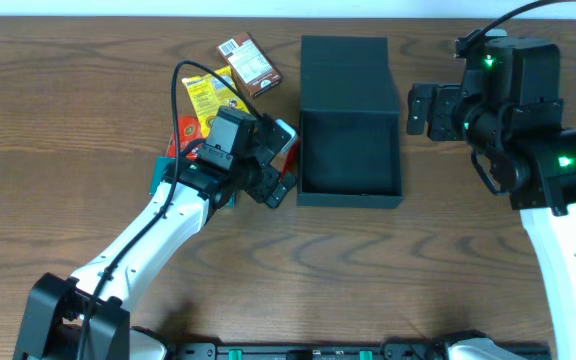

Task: Pack container
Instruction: 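Grasp the teal Good Day Chunkies box with the left gripper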

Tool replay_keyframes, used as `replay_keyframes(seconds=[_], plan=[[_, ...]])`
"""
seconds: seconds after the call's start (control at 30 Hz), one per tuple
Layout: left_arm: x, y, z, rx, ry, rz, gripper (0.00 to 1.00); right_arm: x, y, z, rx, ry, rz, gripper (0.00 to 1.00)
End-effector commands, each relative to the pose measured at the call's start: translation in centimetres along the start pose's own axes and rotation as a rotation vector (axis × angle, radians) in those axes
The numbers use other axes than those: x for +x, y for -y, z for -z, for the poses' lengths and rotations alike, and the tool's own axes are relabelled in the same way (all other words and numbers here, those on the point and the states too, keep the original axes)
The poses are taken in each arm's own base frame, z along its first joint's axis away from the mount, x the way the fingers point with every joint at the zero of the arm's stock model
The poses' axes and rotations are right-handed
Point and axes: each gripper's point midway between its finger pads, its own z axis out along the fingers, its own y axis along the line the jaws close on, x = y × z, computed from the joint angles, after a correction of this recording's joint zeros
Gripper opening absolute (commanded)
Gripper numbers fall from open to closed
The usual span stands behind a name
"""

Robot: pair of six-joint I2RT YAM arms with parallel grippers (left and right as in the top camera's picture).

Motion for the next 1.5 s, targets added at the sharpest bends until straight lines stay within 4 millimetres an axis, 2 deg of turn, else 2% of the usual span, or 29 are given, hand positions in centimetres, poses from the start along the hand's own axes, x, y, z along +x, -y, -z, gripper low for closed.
replay_keyframes(seconds=[0.0,0.13,0.2,0.27,0.4,0.47,0.6,0.67,0.73,0.97,1.1,1.23,1.47], plan=[[0.8,-1.5,0.6,-0.076,-0.048,0.041,0.95,-0.4,0.4,0.8,0.010,0.022,0.008,0.99],[5.2,-3.6,1.7,-0.192,-0.206,0.253,0.95,-0.3,0.4,0.8,0.010,0.020,0.019,0.99],[6.5,-4.2,2.2,-0.218,-0.237,0.411,0.95,-0.3,0.4,0.8,0.010,0.020,0.019,0.99],[7.3,-5.1,2.7,-0.247,-0.246,0.554,0.96,-0.3,0.4,0.8,0.010,0.021,0.019,0.99],[8.1,-8.2,3.8,-0.347,-0.219,0.685,0.95,-0.4,0.4,0.8,0.010,0.022,0.019,0.99],[9.1,-9.7,4.6,-0.404,-0.191,0.910,0.95,-0.2,0.5,0.8,0.010,0.016,0.019,0.99],[11.1,-11.5,6.1,-0.550,-0.093,1.493,0.95,-0.1,0.5,0.8,0.011,0.010,0.020,0.99],[11.0,-12.1,6.3,-0.586,-0.024,1.666,0.95,-0.1,0.5,0.8,0.011,0.011,0.020,0.99],[10.1,-12.3,5.9,-0.546,0.013,1.688,0.95,-0.1,0.5,0.8,0.010,0.010,0.019,0.99],[9.0,-13.1,5.8,-0.533,0.080,1.697,0.95,0.0,0.2,0.8,-0.004,0.008,0.019,0.99],[9.8,-13.0,5.9,-0.581,0.101,1.852,0.95,0.2,0.0,0.8,-0.019,-0.002,0.019,0.99],[10.9,-12.9,5.7,-0.622,0.078,1.892,0.99,0.2,-0.2,0.7,-0.028,-0.004,0.019,0.99],[12.3,-12.3,3.2,-0.610,-0.034,1.949,0.96,0.3,-0.2,0.7,-0.027,-0.009,0.020,0.99]])
